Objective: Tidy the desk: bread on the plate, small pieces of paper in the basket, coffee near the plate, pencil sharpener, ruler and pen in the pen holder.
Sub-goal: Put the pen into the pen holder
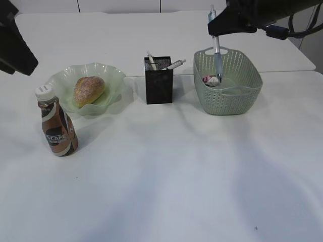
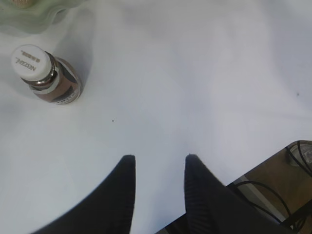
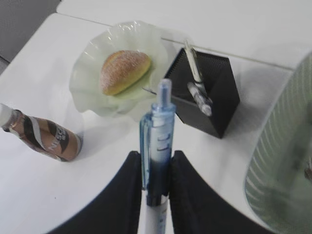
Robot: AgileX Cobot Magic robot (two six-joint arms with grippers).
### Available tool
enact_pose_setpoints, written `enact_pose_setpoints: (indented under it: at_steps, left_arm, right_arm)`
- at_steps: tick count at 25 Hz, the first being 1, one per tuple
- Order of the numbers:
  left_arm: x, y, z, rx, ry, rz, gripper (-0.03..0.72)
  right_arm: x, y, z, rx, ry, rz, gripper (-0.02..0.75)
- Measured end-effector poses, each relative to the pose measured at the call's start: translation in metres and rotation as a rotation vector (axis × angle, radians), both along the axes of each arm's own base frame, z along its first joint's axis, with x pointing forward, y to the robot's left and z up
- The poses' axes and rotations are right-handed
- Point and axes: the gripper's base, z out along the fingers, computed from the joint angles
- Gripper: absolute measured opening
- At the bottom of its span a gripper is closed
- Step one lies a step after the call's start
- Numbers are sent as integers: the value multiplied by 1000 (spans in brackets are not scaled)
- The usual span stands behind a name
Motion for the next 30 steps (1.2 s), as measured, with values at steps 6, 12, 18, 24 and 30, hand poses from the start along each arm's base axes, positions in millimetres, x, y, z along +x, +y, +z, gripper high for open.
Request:
enact_pose_setpoints:
  at_steps: [6,12,18,24,30]
  left_arm:
    - [0,0,0,-1,1,0,237]
    - [0,0,0,-1,1,0,237]
    - [0,0,0,-1,1,0,237]
    - [0,0,0,-2,1,0,237]
    - [0,0,0,-2,1,0,237]
  right_arm:
    - [6,8,17,81,-235,73,154]
    - [16,7,32,177,-381,-20,154]
    - [23,2,39,237,-457,-111,154]
    - [35,3,23,200,-567,-69,154]
    - [41,9,6,192,-665,46,154]
